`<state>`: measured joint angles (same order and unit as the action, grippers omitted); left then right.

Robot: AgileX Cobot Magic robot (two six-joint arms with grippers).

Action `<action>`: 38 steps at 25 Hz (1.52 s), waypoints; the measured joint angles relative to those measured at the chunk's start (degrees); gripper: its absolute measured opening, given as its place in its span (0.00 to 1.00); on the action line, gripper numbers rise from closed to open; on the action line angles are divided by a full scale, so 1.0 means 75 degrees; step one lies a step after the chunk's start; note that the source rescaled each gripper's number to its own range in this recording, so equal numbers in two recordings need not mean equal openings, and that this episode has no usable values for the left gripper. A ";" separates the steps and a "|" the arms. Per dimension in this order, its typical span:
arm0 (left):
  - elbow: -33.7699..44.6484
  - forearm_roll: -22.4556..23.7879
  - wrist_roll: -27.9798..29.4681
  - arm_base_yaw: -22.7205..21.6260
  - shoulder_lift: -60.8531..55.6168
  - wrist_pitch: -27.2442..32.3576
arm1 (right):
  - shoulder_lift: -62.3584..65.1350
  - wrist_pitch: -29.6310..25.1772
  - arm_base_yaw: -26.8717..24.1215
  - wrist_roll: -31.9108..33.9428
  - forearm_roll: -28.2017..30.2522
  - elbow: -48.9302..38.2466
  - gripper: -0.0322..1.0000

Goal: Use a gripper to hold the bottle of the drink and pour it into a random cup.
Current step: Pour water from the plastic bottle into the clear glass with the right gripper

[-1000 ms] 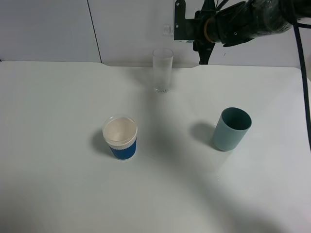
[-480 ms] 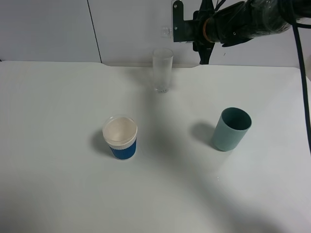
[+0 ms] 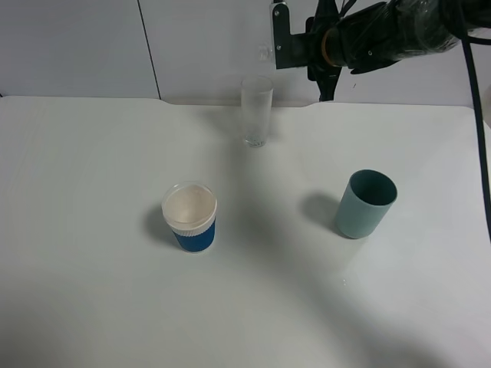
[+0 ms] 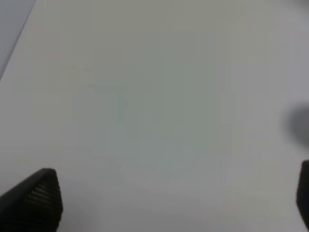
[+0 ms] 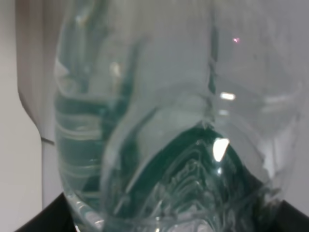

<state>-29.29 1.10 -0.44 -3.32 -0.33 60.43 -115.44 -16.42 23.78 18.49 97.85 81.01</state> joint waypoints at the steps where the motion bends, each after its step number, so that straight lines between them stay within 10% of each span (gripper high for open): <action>1: 0.0000 0.0000 0.0000 0.0000 0.0000 0.0000 | 0.0000 0.0000 0.0000 -0.0019 0.0000 0.0000 0.03; 38: 0.0000 0.0000 0.0000 0.0000 0.0000 0.0000 | 0.0000 -0.0252 -0.0023 -0.0209 0.0000 0.0000 0.03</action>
<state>-29.29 1.10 -0.44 -3.32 -0.33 60.43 -115.44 -18.32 23.61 16.93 97.85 81.01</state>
